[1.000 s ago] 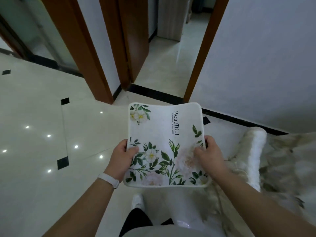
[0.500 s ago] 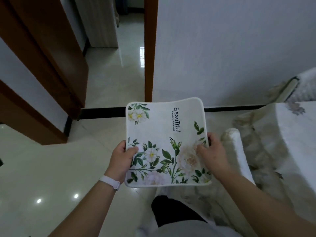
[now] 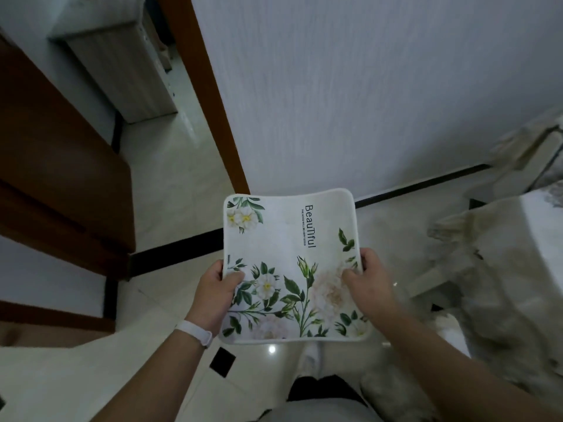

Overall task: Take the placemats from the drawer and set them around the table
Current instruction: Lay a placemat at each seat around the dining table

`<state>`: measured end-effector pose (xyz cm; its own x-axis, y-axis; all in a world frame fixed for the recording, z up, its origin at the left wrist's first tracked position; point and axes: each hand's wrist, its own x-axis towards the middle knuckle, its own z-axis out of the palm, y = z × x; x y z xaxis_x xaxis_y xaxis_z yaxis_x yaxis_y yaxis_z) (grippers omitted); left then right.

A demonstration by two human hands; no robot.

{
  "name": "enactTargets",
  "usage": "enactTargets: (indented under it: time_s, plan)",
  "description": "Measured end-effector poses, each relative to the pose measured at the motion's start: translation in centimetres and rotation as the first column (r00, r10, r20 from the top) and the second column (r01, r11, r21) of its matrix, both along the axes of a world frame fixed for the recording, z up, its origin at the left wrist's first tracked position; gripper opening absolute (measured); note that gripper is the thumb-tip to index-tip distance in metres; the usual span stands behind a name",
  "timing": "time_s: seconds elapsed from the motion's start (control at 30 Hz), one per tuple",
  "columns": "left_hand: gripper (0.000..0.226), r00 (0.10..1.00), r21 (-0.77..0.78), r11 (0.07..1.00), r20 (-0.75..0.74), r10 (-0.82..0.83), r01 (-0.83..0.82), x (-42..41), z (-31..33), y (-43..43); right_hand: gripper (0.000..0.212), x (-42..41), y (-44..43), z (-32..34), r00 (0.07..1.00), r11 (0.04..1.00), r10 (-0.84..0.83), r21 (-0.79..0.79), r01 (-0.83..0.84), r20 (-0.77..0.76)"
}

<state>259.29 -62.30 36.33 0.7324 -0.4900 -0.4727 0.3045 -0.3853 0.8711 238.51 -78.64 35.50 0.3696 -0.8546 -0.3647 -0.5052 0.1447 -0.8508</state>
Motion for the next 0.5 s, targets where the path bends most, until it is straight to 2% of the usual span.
enactTargets:
  time_s: [0.23, 0.5]
  plan:
    - [0.024, 0.987, -0.023, 0.986, -0.003, -0.163, 0.163, 2.4, 1.3, -11.5, 0.027, 0.3, -8.7, 1.9, 0.988, 0.988, -0.153, -0.030, 0.153, 0.011]
    - [0.023, 0.929, -0.029, 0.930, -0.038, -0.367, 0.366, 5.5, -0.7, -23.5, 0.026, 0.7, -14.8, 0.7, 0.924, 0.925, -0.380, -0.034, 0.379, -0.032]
